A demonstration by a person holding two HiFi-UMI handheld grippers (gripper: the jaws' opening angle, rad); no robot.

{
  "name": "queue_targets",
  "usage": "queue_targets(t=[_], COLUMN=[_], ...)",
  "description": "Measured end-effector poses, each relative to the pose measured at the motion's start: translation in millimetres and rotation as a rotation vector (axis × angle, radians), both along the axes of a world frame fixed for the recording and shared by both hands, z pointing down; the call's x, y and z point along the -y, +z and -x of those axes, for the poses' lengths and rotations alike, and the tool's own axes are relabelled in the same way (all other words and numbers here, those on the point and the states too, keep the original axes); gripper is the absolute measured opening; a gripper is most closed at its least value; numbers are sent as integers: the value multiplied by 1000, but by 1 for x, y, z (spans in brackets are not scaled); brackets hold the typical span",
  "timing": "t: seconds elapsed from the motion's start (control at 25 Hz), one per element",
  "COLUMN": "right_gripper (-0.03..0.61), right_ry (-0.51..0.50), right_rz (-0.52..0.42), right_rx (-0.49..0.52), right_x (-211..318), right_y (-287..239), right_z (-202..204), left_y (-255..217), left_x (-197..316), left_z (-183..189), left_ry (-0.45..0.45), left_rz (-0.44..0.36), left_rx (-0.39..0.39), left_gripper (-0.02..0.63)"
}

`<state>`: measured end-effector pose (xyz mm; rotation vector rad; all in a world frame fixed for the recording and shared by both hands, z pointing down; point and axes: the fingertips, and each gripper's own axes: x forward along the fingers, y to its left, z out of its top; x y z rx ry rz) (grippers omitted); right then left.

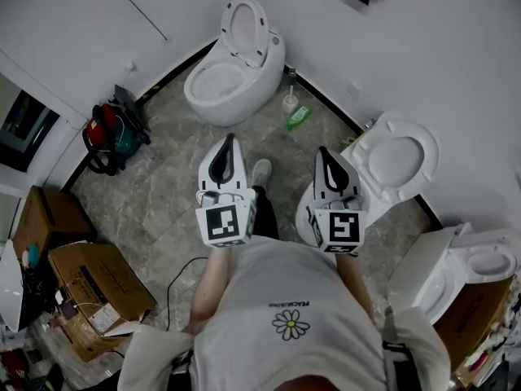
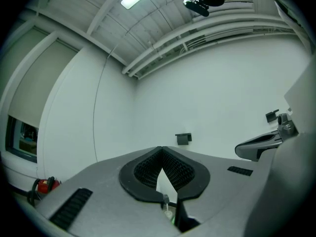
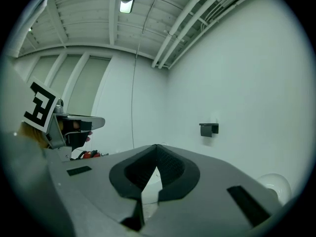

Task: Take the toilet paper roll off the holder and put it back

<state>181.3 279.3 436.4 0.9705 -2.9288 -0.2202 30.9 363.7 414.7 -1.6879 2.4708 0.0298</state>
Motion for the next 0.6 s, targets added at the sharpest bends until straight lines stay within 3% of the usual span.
queue_targets(t=[0.2,0.6], right_gripper=[9,9], right_ry=[73,163], right_rz=[-26,36], right_rx=[3,-33], right_x=[49,135], right_y=[-2,4], right_z=[9,51], left_y=[-2,-10], left_x=[50,152], left_z=[31,90], left_ry=[26,88], left_rz=[-28,-40], left_rx=[-14,-71], left_gripper=[17,18])
